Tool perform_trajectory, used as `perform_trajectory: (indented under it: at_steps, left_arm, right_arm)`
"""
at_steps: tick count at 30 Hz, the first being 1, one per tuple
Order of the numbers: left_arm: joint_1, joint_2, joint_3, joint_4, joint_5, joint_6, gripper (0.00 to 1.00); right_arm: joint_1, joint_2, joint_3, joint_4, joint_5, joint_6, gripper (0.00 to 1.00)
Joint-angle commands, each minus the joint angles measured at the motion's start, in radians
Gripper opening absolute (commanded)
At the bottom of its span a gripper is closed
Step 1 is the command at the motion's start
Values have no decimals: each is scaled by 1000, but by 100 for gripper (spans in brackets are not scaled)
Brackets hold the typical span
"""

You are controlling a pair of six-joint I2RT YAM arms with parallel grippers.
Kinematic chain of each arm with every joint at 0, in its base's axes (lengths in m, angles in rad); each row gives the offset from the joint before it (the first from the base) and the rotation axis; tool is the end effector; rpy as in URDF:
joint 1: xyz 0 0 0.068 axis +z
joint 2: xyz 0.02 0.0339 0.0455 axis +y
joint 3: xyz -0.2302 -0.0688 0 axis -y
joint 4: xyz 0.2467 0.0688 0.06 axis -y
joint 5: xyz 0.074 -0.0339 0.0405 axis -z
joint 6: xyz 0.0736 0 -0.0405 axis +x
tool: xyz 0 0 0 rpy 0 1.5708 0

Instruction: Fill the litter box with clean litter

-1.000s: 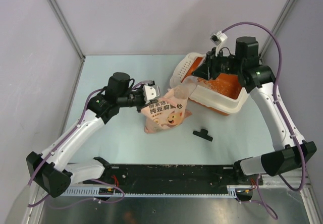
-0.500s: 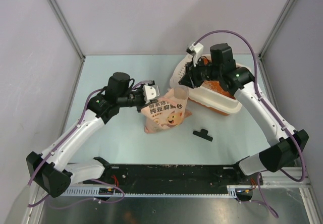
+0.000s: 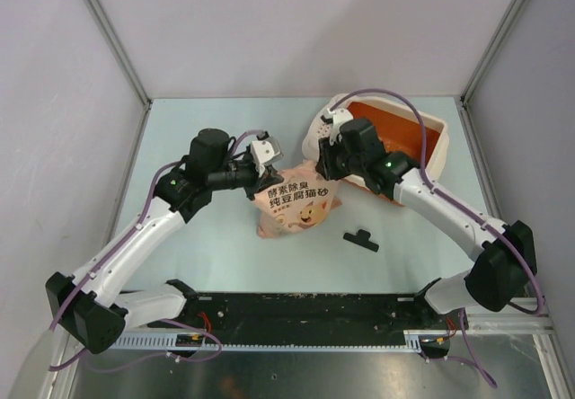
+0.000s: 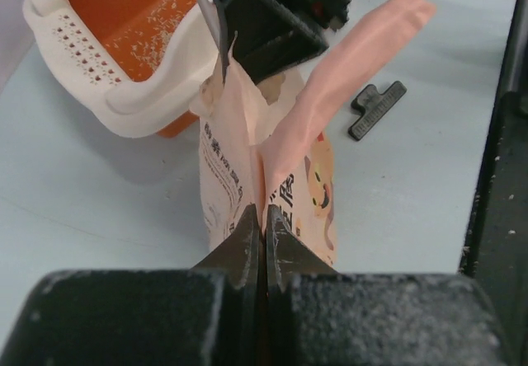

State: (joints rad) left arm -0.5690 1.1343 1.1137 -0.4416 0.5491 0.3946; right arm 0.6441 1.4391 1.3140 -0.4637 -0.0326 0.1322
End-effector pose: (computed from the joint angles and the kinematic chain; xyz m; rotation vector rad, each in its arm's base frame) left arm 0.2261 -0.1902 0.3160 1.2312 1.6048 -0.6665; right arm 0.2902 0.2209 0.2885 -0.5753 2.1226 0.4782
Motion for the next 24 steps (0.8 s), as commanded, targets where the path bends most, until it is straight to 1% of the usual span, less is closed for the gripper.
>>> perform_trajectory:
  at_steps: [1, 2, 5, 6, 7, 9, 10, 11, 12, 13, 16, 17, 20, 21, 23, 24]
  left_arm:
    - [0, -44, -17, 148, 72, -215, 0]
    - [0, -41, -29, 156, 78, -247, 0]
    - [0, -36, -52, 173, 80, -276, 0]
    - [0, -34, -58, 181, 83, -277, 0]
    - [0, -33, -61, 184, 81, -277, 0]
    - [0, -25, -71, 193, 78, -273, 0]
    - [0, -21, -74, 196, 78, -272, 0]
    - [0, -21, -75, 196, 74, -264, 0]
    - [1, -15, -80, 198, 72, -261, 0]
    - [0, -13, -81, 196, 69, -258, 0]
    - [1, -16, -94, 196, 64, -238, 0]
    - [1, -21, -98, 195, 63, -226, 0]
    - [0, -31, -107, 184, 61, -188, 0]
    - [1, -33, -106, 172, 51, -178, 0]
    - [1, -34, -107, 161, 37, -162, 0]
    - [1, -31, -103, 149, 31, -158, 0]
  right_arm:
    - [35, 3, -119, 143, 148, 108, 0]
    - [35, 7, -160, 163, 146, 124, 0]
    - [55, 17, -229, 227, 96, 165, 0]
    - [57, 21, -245, 232, 65, 193, 0]
    - [46, 29, -255, 232, -2, 249, 0]
    - [31, 38, -286, 240, -67, 325, 0]
    - [3, 43, -294, 249, -160, 358, 0]
    - [-10, 50, -297, 253, -197, 429, 0]
    - [-23, 50, -297, 272, -234, 447, 0]
    - [-37, 49, -297, 290, -307, 461, 0]
    - [-113, 56, -277, 338, -413, 509, 0]
    - [-165, 61, -271, 342, -427, 523, 0]
    - [-239, 70, -239, 367, -478, 582, 0]
    - [-285, 75, -228, 350, -478, 625, 0]
    - [-322, 76, -193, 333, -474, 665, 0]
    - [-352, 78, -187, 353, -489, 673, 0]
